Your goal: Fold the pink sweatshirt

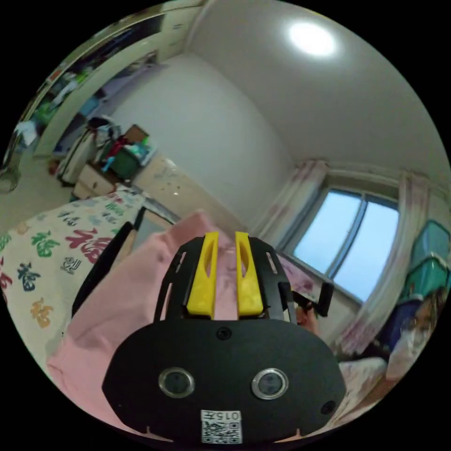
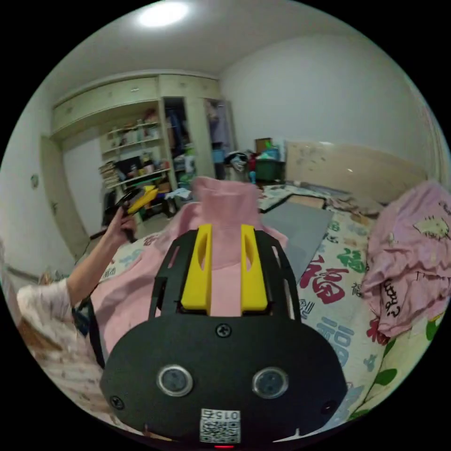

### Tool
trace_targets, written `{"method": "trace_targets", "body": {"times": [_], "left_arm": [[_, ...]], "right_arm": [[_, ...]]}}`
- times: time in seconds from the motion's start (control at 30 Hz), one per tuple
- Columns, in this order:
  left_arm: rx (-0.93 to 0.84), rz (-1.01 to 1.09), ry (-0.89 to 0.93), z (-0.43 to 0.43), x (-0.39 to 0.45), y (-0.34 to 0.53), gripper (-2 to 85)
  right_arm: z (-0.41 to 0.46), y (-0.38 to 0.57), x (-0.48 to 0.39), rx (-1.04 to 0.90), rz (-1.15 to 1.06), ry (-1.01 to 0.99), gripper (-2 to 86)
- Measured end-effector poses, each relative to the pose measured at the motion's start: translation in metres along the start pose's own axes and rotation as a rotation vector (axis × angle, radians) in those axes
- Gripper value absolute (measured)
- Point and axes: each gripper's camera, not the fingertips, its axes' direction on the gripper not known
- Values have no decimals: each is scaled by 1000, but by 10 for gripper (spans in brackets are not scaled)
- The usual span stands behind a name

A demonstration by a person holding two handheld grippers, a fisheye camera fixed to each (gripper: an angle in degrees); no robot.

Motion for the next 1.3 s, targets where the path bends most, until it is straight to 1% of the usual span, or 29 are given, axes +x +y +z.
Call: {"method": "trace_targets", "body": {"times": [0.07,0.13,0.17,0.2,0.23,0.27,0.33,0.37,0.43,0.47,0.53,0.57,0.63,0.7,0.73,0.8,0.87,0.9,1.0,1.07,1.13,1.17,1.23,1.3], "left_arm": [[-136,91,-1,-18,39,43,61],[-192,162,30,-35,68,87,62],[-256,204,25,-43,88,115,65],[-294,223,15,-46,98,130,67],[-369,246,-21,-51,116,158,73],[-430,261,-68,-54,132,185,81],[-498,260,-113,-56,155,217,93],[-533,267,-122,-54,171,233,101],[-572,297,-132,-48,195,254,110],[-592,320,-136,-43,210,267,115],[-631,355,-129,-33,230,284,124],[-659,374,-129,-26,243,293,130],[-698,407,-120,-15,262,304,137],[-722,446,-147,-2,280,311,141],[-745,480,-167,7,291,316,144],[-792,519,-218,21,305,325,145],[-852,554,-297,38,317,335,137],[-857,560,-303,41,319,337,136],[-861,558,-320,47,326,339,129],[-805,526,-310,39,326,333,95],[-725,476,-339,24,320,323,53],[-680,439,-298,13,313,316,32],[-606,351,-239,-5,298,305,21],[-574,291,-188,-19,283,291,15]], "right_arm": [[-29,58,-13,33,-13,-28,89],[-40,117,-12,52,3,-54,80],[-38,124,-10,67,-23,-64,76],[-26,125,-1,31,-59,-122,70],[-10,119,10,-70,-28,-231,67],[-2,117,12,-114,-27,-295,68],[25,126,4,-201,-107,-531,83],[32,127,1,-220,-118,-562,90],[59,133,-18,-385,-152,-590,127],[64,136,-25,-432,-188,-594,130],[80,155,-54,-590,-350,-619,134],[83,160,-60,-618,-381,-628,135],[86,175,-80,-675,-497,-710,134],[86,186,-90,-707,-559,-755,132],[88,192,-94,-723,-582,-730,123],[92,197,-94,-714,-575,-685,100],[92,199,-90,-698,-561,-712,68],[90,199,-83,-658,-533,-705,35],[85,194,-64,-539,-420,-758,18],[83,194,-60,-480,-387,-746,15],[80,197,-61,-409,-374,-709,15],[78,198,-61,-390,-374,-703,16],[71,201,-59,-305,-372,-695,24],[68,203,-54,-267,-360,-712,39]]}}
